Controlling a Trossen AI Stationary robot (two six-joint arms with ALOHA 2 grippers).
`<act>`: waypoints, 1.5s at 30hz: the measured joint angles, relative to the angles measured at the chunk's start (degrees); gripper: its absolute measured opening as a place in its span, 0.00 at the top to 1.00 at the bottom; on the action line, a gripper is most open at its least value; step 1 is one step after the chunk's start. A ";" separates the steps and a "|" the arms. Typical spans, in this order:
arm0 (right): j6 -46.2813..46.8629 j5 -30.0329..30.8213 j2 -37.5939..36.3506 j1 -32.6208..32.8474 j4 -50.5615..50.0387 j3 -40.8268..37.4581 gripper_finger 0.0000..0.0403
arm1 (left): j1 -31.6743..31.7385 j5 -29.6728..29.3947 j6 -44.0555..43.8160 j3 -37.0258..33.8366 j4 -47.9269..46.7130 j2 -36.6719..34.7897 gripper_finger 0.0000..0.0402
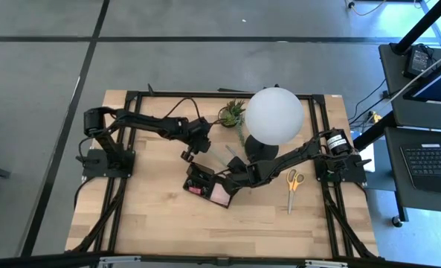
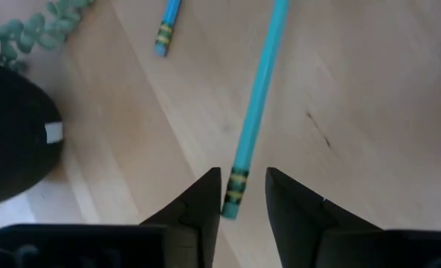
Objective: Pick and place office supplies into organizer
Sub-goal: Put the light blue pencil into the desk organizer
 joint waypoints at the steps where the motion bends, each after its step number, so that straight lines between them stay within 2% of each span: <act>1: -0.01 0.00 0.00 0.00 0.00 0.00 0.99 | -0.24 -0.01 0.00 0.00 0.25 0.01 0.77; 7: 0.00 0.07 0.00 0.00 0.02 0.00 0.99 | -0.58 -0.28 0.07 0.00 0.79 -0.01 0.87; 13: 0.00 0.17 0.02 0.00 0.02 0.00 0.99 | -0.58 -0.52 4.34 0.00 0.56 -0.01 0.95; 29: -2.33 2.17 0.09 0.22 2.24 -0.04 0.98 | -0.84 -3.32 5.77 0.00 0.71 -0.01 0.95; 32: -3.97 2.14 0.11 0.22 2.97 -0.07 0.93 | -1.02 -3.78 5.56 0.00 0.56 -0.03 0.95; 36: -4.30 2.08 0.17 0.22 3.01 0.16 0.80 | -1.39 -5.10 4.76 -0.02 0.58 -0.03 0.95; 41: -5.72 2.24 0.04 0.20 -1.23 2.61 0.63 | -1.37 -5.96 3.81 -0.02 0.65 -0.06 0.95; 45: -5.53 2.17 -1.76 0.88 -5.91 4.53 0.56 | -1.37 -6.62 3.61 -0.02 0.05 -0.70 0.96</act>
